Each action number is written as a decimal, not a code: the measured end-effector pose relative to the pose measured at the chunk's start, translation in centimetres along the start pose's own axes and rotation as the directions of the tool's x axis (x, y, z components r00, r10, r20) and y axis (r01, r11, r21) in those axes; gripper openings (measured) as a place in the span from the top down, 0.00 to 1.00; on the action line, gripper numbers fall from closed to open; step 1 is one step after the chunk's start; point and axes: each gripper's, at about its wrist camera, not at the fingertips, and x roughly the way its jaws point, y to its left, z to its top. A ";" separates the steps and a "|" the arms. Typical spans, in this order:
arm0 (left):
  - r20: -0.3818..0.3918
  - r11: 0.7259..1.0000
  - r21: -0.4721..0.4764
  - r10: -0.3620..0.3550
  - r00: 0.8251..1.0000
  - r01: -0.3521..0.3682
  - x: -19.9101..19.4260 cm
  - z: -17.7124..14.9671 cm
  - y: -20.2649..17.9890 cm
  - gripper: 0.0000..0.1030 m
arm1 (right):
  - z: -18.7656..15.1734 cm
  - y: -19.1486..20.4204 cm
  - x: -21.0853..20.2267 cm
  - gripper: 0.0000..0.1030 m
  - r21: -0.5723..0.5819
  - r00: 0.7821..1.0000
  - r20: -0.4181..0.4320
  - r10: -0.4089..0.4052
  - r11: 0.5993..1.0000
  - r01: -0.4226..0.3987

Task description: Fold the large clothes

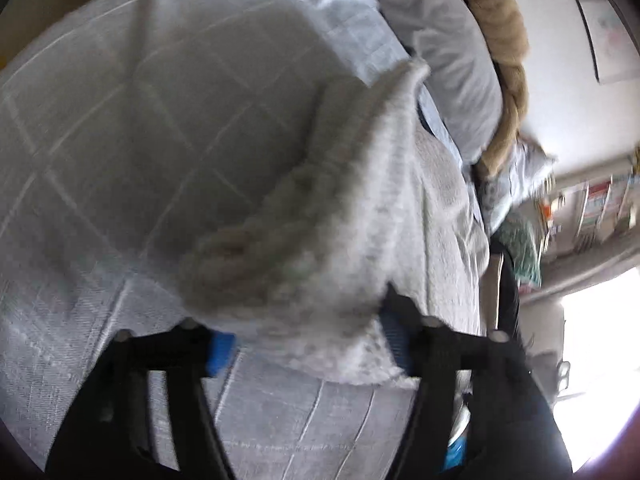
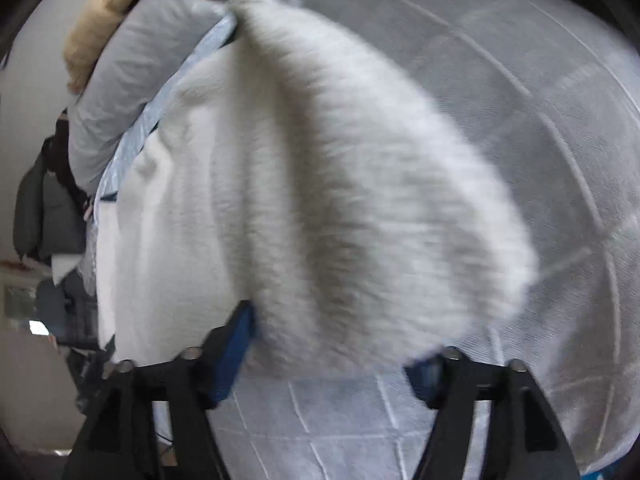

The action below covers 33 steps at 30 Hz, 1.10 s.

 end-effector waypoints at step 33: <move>0.245 0.955 0.167 -0.279 0.929 0.243 -4.9 1.5 -8.0 0.68 | -5.2 21.3 10.3 0.77 -0.537 0.994 0.088 -0.065 0.837 0.102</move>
